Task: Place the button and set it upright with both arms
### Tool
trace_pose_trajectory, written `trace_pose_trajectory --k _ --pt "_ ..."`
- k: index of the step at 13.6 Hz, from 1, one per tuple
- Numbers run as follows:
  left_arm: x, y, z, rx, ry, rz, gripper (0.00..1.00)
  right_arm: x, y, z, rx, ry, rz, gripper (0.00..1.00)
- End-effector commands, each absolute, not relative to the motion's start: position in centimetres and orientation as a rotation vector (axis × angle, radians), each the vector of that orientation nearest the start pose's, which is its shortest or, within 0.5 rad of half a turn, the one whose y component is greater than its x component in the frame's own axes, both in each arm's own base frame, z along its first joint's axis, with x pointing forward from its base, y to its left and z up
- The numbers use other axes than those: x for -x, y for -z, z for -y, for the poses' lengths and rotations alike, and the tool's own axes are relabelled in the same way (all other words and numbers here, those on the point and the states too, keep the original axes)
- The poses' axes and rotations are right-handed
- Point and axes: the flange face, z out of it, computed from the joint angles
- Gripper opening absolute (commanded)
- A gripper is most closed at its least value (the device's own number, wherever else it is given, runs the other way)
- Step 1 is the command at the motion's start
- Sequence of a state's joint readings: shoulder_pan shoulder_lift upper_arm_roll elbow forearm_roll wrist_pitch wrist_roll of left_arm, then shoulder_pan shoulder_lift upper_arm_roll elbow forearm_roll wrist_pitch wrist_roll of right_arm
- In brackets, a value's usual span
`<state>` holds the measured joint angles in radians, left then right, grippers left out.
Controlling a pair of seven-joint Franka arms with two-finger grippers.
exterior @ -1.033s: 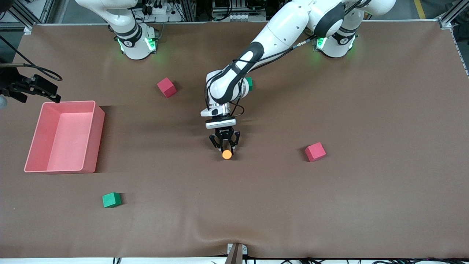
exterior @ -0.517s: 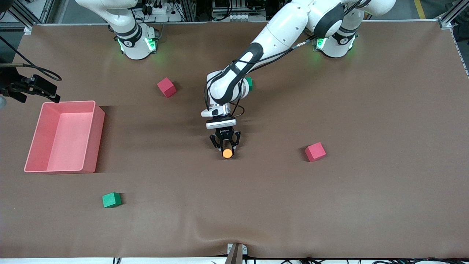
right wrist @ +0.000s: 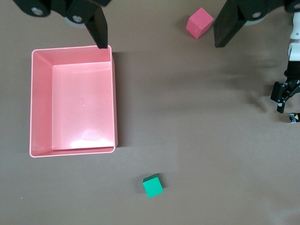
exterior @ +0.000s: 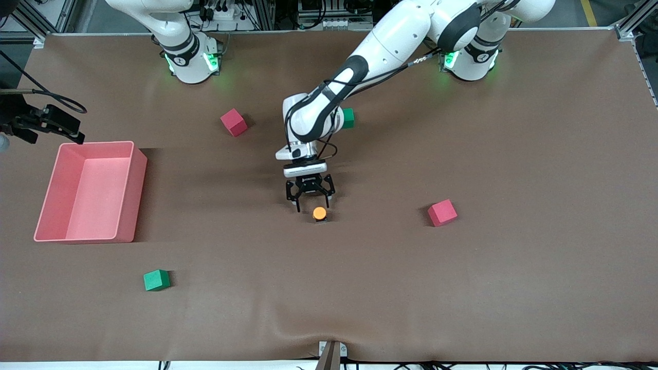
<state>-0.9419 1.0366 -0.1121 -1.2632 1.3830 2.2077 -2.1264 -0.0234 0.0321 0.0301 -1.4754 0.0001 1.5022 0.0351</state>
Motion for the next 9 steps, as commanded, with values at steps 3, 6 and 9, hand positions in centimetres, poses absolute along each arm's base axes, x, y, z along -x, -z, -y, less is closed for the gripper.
trace_pose_trajectory --k 3,6,9 --pt "-38.4 -23.1 66.7 2.916 1.163 0.573 1.00 -55.9 -64.8 0.0 3.134 -0.007 -0.038 1.00" --pt "-36.9 -29.9 66.7 2.931 0.890 0.616 1.00 -55.7 -64.7 0.1 3.134 -0.019 -0.040 1.00" --pt "-38.2 -36.6 64.3 2.933 0.673 0.542 1.00 -55.7 -64.7 0.1 3.134 -0.019 -0.040 1.00"
